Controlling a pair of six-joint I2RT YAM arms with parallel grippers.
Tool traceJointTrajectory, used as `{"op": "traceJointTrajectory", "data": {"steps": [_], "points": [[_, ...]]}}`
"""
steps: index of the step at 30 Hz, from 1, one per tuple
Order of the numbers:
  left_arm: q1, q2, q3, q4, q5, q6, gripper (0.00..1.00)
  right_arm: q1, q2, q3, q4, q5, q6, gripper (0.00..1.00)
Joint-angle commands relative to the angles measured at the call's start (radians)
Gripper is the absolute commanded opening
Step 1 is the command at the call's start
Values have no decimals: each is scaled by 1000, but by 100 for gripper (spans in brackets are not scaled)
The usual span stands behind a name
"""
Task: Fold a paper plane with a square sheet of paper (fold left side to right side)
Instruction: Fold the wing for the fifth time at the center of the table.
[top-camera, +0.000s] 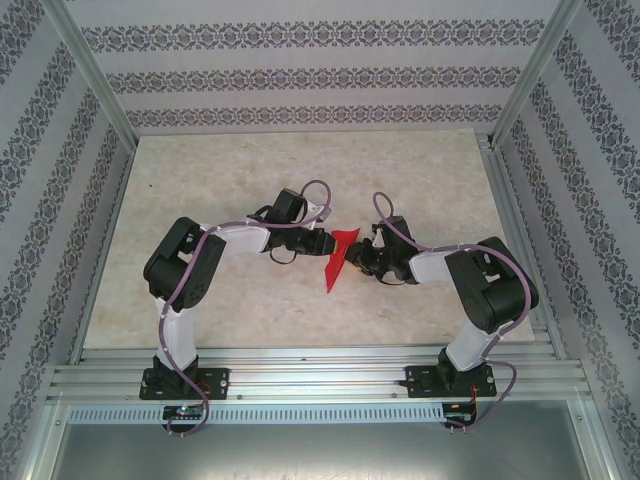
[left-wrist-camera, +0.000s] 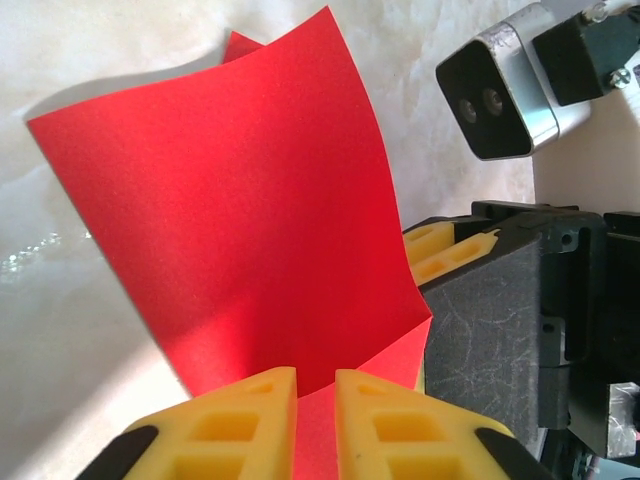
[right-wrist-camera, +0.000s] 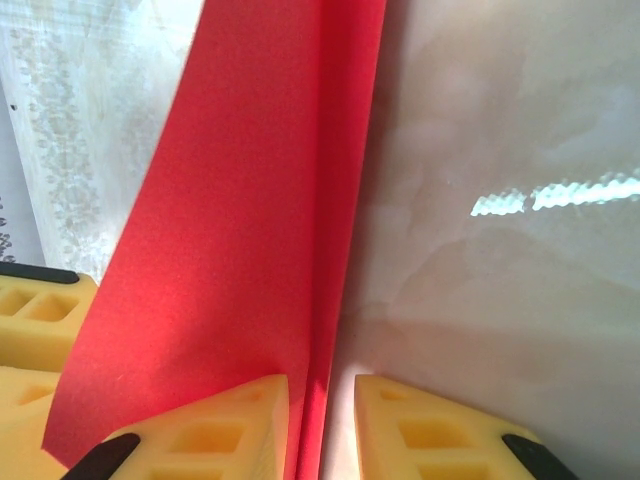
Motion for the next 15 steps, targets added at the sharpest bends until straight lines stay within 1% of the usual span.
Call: {"op": "traceJointTrajectory", "data": {"steps": [1, 5, 6, 8, 10, 12, 15], "points": [[-14, -23, -26, -4, 30, 25, 16, 2, 0, 8, -6, 9, -29, 25], [-28, -47, -61, -2, 36, 22, 15, 1, 1, 8, -7, 9, -28, 25], [-34, -55, -69, 2, 36, 20, 16, 2, 1, 8, -8, 10, -29, 25], [-47, -80, -86, 1, 22, 18, 28, 2, 1, 7, -9, 11, -29, 25], [-65, -114, -112, -12, -12, 26, 35, 2, 0, 7, -9, 12, -28, 25], [-78, -144, -141, -17, -49, 26, 38, 2, -1, 8, -9, 13, -28, 25], [-96, -187, -173, -38, -119, 33, 39, 2, 1, 10, -10, 11, -28, 25]]}}
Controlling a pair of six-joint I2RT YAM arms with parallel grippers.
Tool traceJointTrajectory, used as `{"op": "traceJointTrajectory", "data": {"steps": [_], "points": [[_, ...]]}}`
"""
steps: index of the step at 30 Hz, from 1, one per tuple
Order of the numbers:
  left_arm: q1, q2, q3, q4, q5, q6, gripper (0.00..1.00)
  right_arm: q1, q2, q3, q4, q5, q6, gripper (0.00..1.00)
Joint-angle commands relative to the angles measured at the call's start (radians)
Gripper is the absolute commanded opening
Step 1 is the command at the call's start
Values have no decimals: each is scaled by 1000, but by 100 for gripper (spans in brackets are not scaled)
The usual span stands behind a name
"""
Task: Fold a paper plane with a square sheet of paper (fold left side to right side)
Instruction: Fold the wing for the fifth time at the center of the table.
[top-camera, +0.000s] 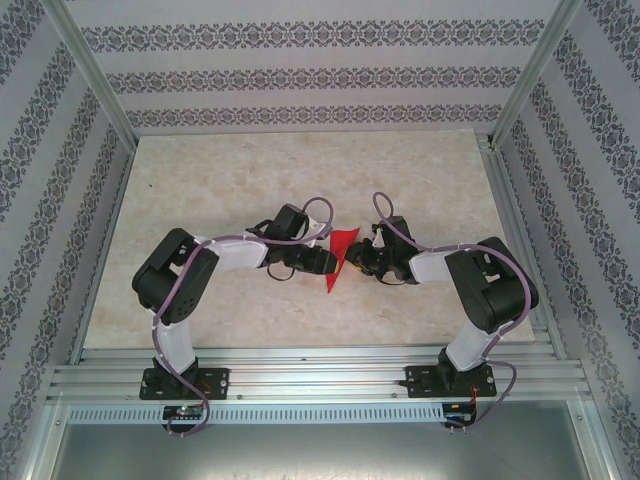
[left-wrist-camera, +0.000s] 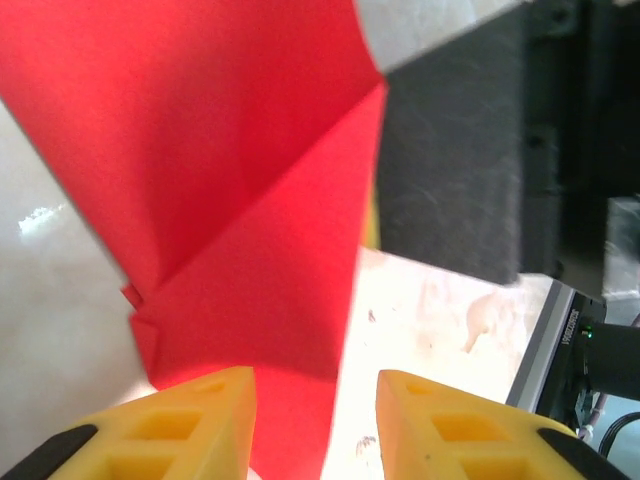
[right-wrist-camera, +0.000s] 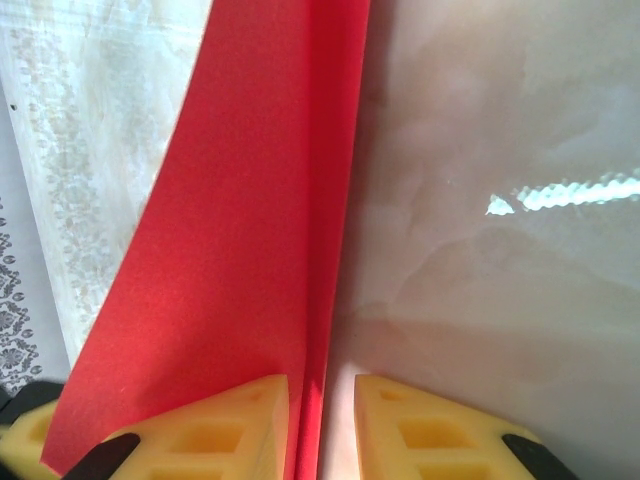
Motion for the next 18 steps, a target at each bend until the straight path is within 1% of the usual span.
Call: {"op": "traceJointTrajectory", "data": {"steps": [1, 4, 7, 10, 13, 18], "points": [[-32, -70, -28, -26, -90, 34, 41, 2, 1, 10, -10, 11, -28, 25], [-73, -86, -22, -71, -161, 57, 49, 3, -2, 10, -13, 12, -30, 25], [-115, -75, 14, -142, -254, 88, 53, 2, -4, 11, -18, 15, -31, 25], [-137, -50, 50, -191, -337, 104, 59, 2, -3, 12, -20, 14, -31, 25], [-151, -22, 78, -221, -393, 114, 59, 3, -5, 13, -22, 14, -31, 25], [-162, 15, 109, -214, -385, 117, 55, 3, -2, 15, -23, 14, -33, 25]]}}
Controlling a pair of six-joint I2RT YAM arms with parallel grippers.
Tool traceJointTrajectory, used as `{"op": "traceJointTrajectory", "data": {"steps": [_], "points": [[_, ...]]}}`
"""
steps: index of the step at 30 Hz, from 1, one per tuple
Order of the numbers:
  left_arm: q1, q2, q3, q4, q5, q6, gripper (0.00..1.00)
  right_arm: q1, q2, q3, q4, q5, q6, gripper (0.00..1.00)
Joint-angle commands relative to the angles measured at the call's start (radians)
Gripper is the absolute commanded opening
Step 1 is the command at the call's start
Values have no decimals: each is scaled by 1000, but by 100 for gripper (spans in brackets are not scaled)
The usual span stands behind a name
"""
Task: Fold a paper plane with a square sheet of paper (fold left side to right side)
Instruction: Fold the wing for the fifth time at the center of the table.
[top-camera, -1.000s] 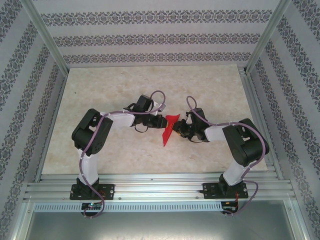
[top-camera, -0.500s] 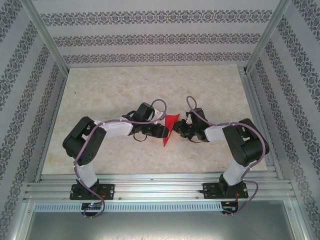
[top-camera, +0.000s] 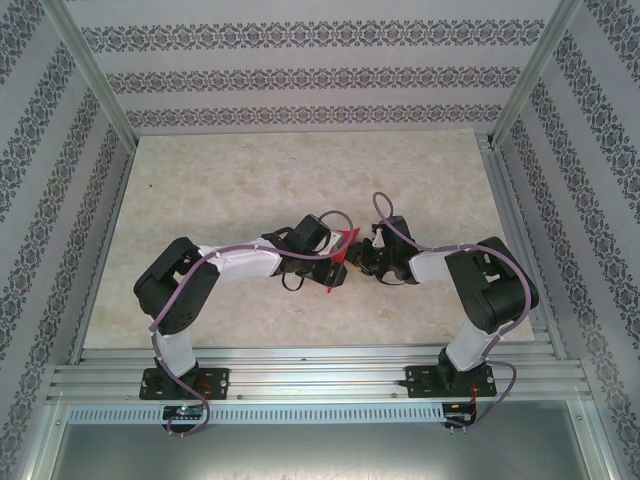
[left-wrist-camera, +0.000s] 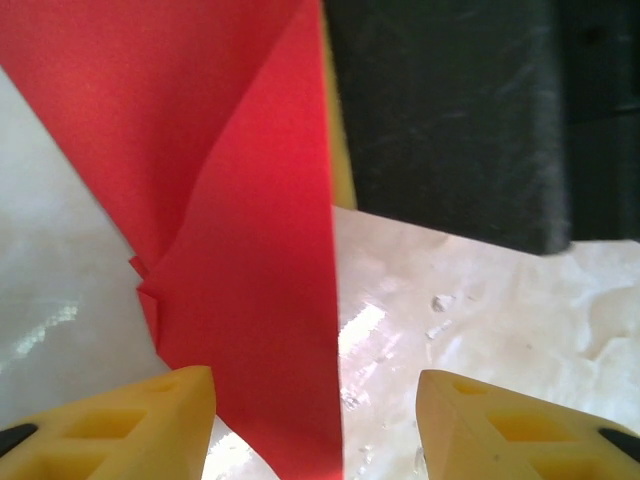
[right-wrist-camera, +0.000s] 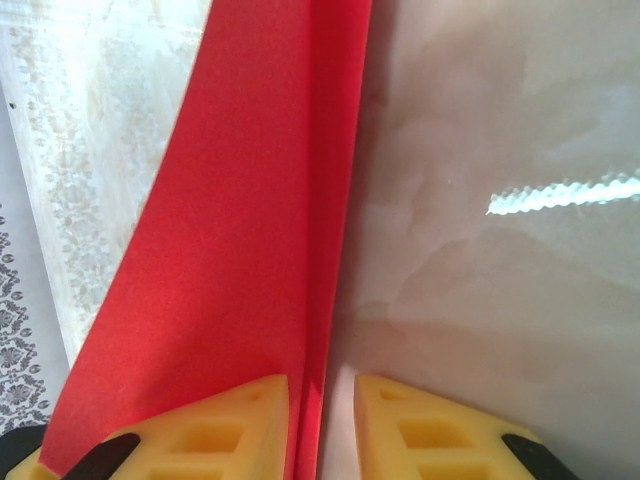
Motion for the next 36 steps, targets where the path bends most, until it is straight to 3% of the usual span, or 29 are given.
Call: {"op": "traceJointTrajectory", "data": {"steps": [1, 30, 36], "points": [[-17, 27, 39, -33, -35, 31, 54, 3, -2, 13, -19, 13, -28, 25], [-29, 89, 81, -7, -29, 21, 19, -1, -5, 7, -22, 8, -38, 25], [5, 75, 41, 61, 62, -9, 12, -24, -49, -16, -46, 1, -67, 27]]}}
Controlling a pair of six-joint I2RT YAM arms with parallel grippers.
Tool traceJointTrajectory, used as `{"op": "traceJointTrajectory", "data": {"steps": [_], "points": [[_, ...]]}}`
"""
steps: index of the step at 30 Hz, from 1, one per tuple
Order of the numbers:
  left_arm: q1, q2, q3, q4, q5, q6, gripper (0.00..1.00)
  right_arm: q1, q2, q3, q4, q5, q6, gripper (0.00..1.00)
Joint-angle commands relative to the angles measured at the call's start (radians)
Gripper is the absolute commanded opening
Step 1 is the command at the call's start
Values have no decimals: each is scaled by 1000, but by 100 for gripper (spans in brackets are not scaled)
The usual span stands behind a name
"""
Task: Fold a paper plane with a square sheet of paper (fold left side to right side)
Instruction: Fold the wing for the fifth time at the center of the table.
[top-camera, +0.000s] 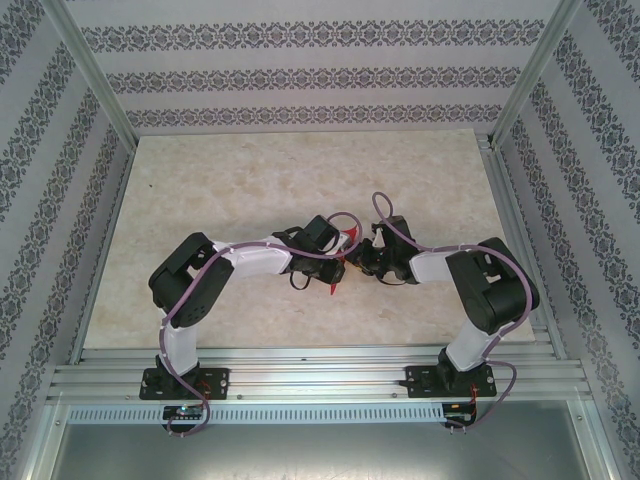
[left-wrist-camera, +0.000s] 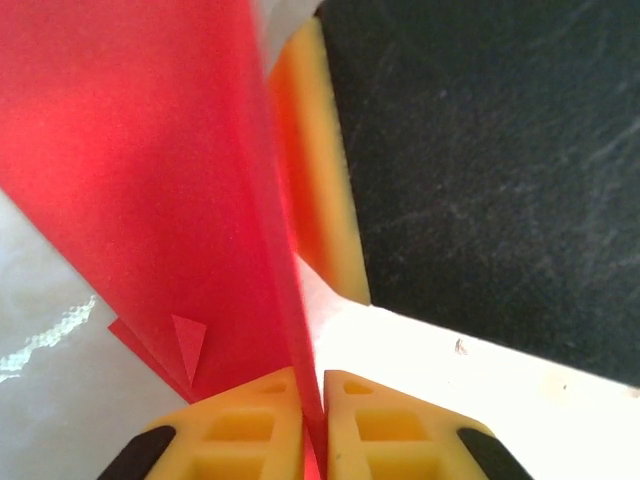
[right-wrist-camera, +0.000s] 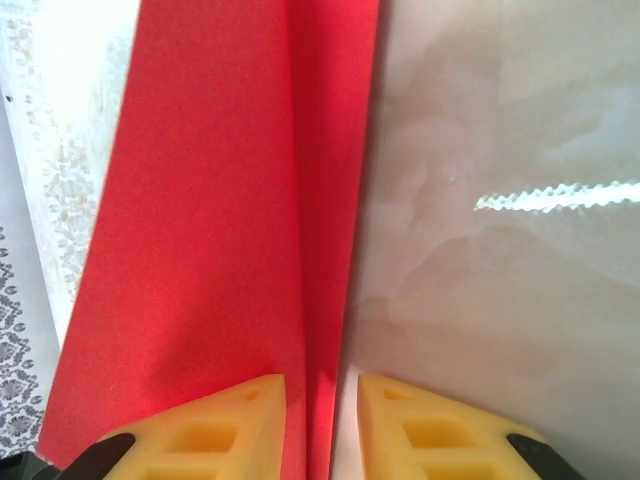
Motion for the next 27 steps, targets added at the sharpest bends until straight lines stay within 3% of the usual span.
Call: {"op": "traceJointTrajectory", "data": {"steps": [1, 10, 15, 27], "points": [[26, -8, -29, 79, 91, -25, 11, -20, -45, -22, -31, 1, -46, 27], [81, 17, -64, 190, 237, -64, 9, -63, -128, -55, -32, -39, -93, 31], [98, 43, -89, 259, 299, -100, 9, -60, -127, -54, 43, -97, -59, 26], [104, 78, -107, 305, 329, -131, 8, -28, -105, -16, 52, -106, -36, 21]]}}
